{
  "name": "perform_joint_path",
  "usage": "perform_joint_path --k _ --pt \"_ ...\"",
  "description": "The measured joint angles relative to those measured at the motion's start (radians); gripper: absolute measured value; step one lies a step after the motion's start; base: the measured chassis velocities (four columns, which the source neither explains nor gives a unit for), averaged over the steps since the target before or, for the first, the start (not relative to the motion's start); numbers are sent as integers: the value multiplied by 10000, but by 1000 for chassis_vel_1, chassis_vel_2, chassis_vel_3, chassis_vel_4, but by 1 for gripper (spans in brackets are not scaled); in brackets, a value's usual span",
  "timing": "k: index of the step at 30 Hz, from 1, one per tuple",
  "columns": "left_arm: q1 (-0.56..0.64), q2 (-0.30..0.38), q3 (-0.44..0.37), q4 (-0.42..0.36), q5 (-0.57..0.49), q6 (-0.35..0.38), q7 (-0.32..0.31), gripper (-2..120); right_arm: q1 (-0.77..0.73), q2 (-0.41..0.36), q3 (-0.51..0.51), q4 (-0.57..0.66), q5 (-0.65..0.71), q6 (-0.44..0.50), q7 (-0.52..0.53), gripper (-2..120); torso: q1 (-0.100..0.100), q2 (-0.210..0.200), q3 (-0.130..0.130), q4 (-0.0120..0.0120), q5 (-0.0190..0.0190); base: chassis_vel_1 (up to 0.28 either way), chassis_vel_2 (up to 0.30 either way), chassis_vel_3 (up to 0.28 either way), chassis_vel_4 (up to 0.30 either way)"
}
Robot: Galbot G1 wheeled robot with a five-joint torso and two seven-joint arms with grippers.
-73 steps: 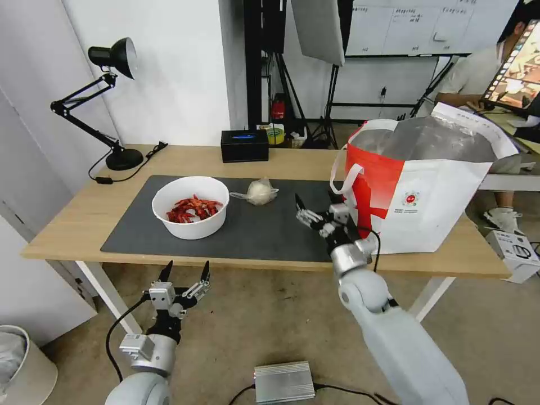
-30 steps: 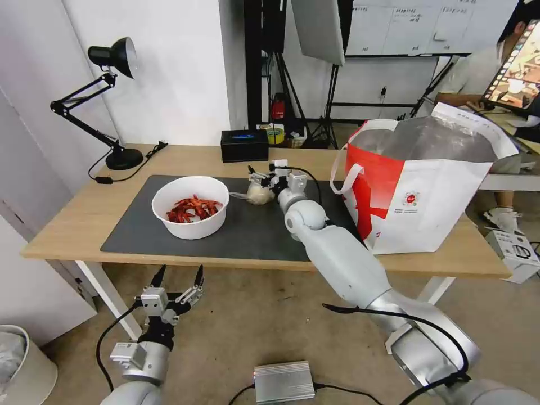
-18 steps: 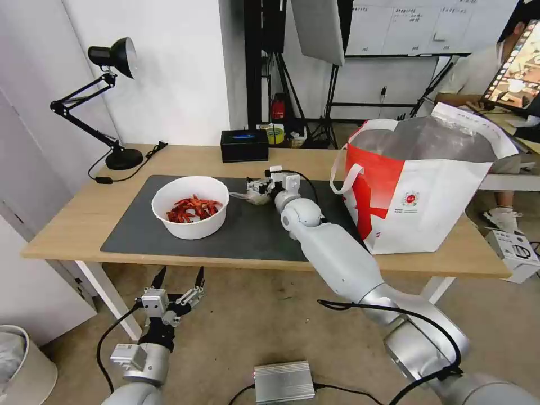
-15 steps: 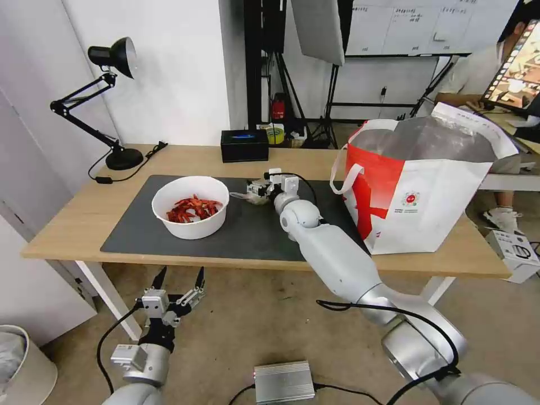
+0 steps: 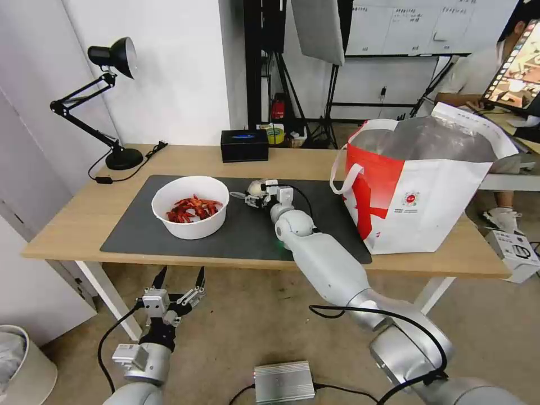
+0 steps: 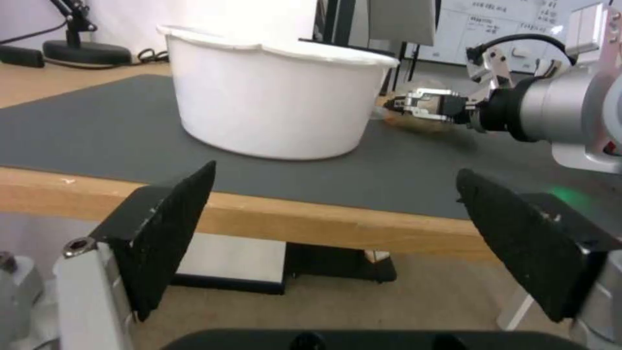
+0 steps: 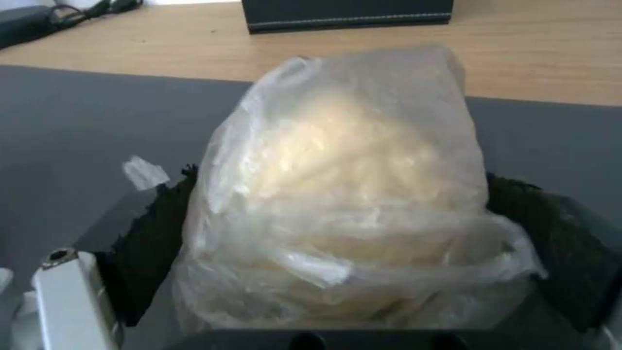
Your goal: Pick up the trash from the table and place it into the takeout bag.
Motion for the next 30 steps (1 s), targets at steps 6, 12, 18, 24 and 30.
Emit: perform_joint_path --k 6,12,18,24,30 --pt "-23 3 1 14 10 -13 0 100 9 9 46 -152 -90 -13 120 94 0 0 0 -1 0 0 0 0 0" --pt "-29 230 -33 6 -55 -15 -3 100 47 -1 90 -173 -88 -81 146 71 0 0 0 -1 0 0 0 0 0" --pt "-5 362 -97 -1 -107 -15 -7 100 52 -22 117 -222 -80 -78 147 52 0 0 -1 -2 0 0 0 0 0" --pt "80 325 -87 -31 -114 -14 -7 100 -40 -27 139 -216 -91 27 142 24 0 1 0 -2 0 0 0 0 0" --pt "108 277 -76 -51 -97 -18 -7 100 -128 -44 128 -47 -60 234 210 9 0 0 2 0 1 0 0 0 0"
